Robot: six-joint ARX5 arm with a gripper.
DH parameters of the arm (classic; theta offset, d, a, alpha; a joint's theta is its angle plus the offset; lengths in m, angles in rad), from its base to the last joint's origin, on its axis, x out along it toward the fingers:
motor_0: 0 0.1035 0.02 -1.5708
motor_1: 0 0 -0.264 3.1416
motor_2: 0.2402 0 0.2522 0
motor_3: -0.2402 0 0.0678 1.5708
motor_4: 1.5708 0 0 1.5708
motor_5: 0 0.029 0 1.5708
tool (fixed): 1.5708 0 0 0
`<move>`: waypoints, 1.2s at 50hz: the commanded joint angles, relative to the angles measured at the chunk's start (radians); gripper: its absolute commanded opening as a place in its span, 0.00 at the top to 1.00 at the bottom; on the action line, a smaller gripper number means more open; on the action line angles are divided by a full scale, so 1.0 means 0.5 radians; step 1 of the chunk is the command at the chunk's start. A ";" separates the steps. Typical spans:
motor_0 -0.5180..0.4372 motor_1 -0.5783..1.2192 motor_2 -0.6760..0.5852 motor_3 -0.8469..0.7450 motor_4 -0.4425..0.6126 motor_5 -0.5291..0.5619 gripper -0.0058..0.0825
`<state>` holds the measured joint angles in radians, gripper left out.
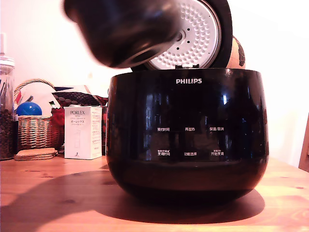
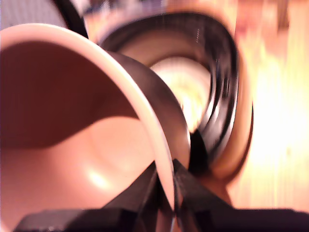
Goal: Place the pot you are holding inside the rice cooker
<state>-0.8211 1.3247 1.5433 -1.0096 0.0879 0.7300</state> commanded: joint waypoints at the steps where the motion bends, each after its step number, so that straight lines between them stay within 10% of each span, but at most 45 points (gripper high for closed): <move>1: -0.025 0.014 0.086 0.111 0.030 -0.002 0.96; 36: -0.117 0.378 0.088 0.327 0.140 0.093 0.96; 60: -0.139 0.484 0.088 0.134 0.055 0.847 0.96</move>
<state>-0.8810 1.5650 1.5558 -0.9623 0.1139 1.0805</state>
